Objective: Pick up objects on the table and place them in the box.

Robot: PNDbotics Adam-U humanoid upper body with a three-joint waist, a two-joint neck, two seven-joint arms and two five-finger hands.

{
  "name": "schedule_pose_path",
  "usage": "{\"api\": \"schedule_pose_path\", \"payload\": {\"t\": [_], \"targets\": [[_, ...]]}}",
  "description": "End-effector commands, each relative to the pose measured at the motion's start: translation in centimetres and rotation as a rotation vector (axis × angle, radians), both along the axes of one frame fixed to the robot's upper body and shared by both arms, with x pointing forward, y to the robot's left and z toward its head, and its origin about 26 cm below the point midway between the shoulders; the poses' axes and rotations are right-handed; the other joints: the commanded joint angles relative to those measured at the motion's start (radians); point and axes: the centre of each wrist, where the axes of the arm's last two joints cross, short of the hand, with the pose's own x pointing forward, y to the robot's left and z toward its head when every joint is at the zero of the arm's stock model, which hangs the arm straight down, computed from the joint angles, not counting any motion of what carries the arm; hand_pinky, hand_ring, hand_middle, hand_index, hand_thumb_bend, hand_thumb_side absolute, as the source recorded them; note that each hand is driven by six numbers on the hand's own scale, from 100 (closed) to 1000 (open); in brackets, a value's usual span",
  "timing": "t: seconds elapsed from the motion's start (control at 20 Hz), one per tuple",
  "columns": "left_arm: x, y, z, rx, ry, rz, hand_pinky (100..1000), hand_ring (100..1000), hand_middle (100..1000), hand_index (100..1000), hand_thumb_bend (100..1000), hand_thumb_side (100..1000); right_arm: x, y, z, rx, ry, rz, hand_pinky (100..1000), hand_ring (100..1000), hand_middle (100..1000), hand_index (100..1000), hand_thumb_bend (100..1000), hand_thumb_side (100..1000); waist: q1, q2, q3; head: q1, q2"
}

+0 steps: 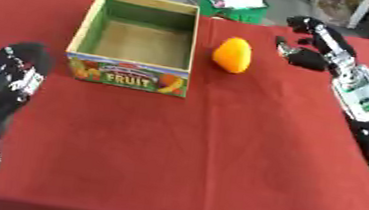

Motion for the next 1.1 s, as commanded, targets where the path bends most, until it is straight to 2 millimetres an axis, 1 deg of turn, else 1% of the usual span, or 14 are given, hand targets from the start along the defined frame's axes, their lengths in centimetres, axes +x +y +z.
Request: {"api": "schedule_pose_path", "payload": {"t": [0.05,0.25,0.35,0.4,0.45,0.6,0.8,0.85,1.05,1.1], "targets": [[0.1,0.0,1.0,0.012,-0.031,-0.016,731,828,725,653,528,399,0.8,1.1,0.7,-0.05,-0.018,0.019,847,915,850,875,194,315,0.004,-0.013,0.004,-0.007,-0.009],[0.1,-0.1,1.1,0.011,-0.032,-0.022,732,828,725,652,528,398,1.4,2.9,0.0,-0.074,-0.007,0.038,861,922,854,876,201,321,0.005,-0.012,0.014,-0.014,-0.011],[0.2,-0.2,1.1,0.011,-0.033,-0.026,732,828,725,652,529,398,1.5,3.5,-0.4,-0.086,-0.003,0.043,869,927,858,878,204,324,0.005,-0.011,0.019,-0.018,-0.012],[0.2,-0.2,1.2,0.011,-0.034,-0.027,732,827,725,652,525,403,1.6,3.8,-0.5,-0.092,-0.003,0.045,874,930,860,879,219,327,0.004,-0.011,0.021,-0.019,-0.012],[0.2,-0.2,1.2,0.012,-0.035,-0.028,732,827,725,652,529,398,1.7,4.0,-0.6,-0.098,-0.002,0.047,878,932,862,880,210,330,0.004,-0.012,0.023,-0.02,-0.013],[0.2,-0.3,1.2,0.012,-0.034,-0.029,731,827,725,652,529,399,1.8,4.4,-0.8,-0.129,-0.004,0.045,899,947,873,883,221,333,0.004,-0.012,0.028,-0.023,-0.015],[0.2,-0.3,1.2,0.012,-0.035,-0.031,732,827,725,652,529,399,1.9,4.7,-1.2,-0.179,-0.003,0.036,915,956,885,886,254,348,0.005,-0.012,0.031,-0.025,-0.013],[0.2,-0.3,1.2,0.012,-0.034,-0.031,732,827,725,652,530,398,1.9,4.8,-1.3,-0.201,0.0,0.033,908,949,880,888,261,337,0.005,-0.011,0.031,-0.026,-0.014],[0.2,-0.4,1.2,0.013,-0.034,-0.034,731,827,725,652,530,398,1.9,4.9,-2.0,-0.273,0.026,-0.006,822,899,849,885,254,147,0.006,-0.009,0.031,-0.028,-0.016],[0.2,-0.3,1.2,0.013,-0.035,-0.033,731,827,724,652,530,398,1.9,5.0,-2.2,-0.284,0.034,-0.02,787,869,825,872,247,100,0.006,-0.009,0.032,-0.029,-0.016]]}}
